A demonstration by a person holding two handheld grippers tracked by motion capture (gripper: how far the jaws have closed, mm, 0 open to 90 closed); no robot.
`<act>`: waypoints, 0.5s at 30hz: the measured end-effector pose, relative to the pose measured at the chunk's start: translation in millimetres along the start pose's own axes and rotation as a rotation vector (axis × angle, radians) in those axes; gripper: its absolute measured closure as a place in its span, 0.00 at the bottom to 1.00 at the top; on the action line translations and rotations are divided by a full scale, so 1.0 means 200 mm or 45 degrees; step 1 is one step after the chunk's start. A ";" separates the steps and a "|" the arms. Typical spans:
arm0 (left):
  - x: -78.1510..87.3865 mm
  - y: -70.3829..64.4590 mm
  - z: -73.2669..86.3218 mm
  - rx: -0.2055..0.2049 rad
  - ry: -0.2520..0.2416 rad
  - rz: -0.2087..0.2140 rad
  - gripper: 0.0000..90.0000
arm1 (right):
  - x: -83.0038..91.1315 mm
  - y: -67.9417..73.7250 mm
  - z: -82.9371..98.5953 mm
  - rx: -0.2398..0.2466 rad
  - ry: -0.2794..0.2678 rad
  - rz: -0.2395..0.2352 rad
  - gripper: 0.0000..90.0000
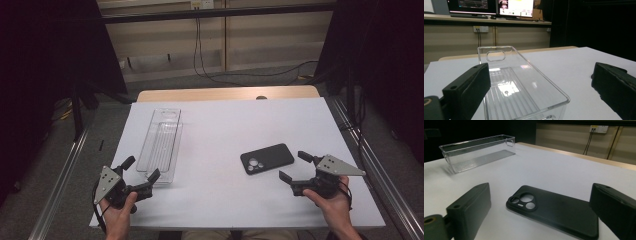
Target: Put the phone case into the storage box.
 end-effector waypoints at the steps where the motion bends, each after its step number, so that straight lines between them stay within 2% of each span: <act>1: 0.00 0.00 0.00 0.000 0.000 0.000 0.03 | -0.01 0.00 0.00 0.004 0.005 -0.012 0.07; 3: 0.00 0.00 0.00 -0.002 -0.001 0.004 0.03 | -0.02 0.00 -0.01 0.009 0.015 -0.037 0.07; 6: 0.00 0.00 0.00 -0.002 -0.002 0.005 0.03 | -0.04 0.00 -0.02 0.003 0.010 -0.042 0.07; 10: 0.01 0.01 0.00 -0.009 0.001 -0.003 0.03 | -0.07 -0.01 -0.06 0.014 -0.030 -0.028 0.07; 15: 0.01 0.01 0.00 -0.004 0.000 0.007 0.03 | -0.13 -0.01 -0.09 0.029 -0.041 -0.044 0.08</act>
Point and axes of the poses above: each handheld gripper's, and its own axes: x roughly backward along the jaws, z roughly out of its underside, y roughly to its left, the point moved 3 cm from there along -x, roughly forward along the jaws, and after that the axes turned 14 degrees about x, right-handed, at the moved point
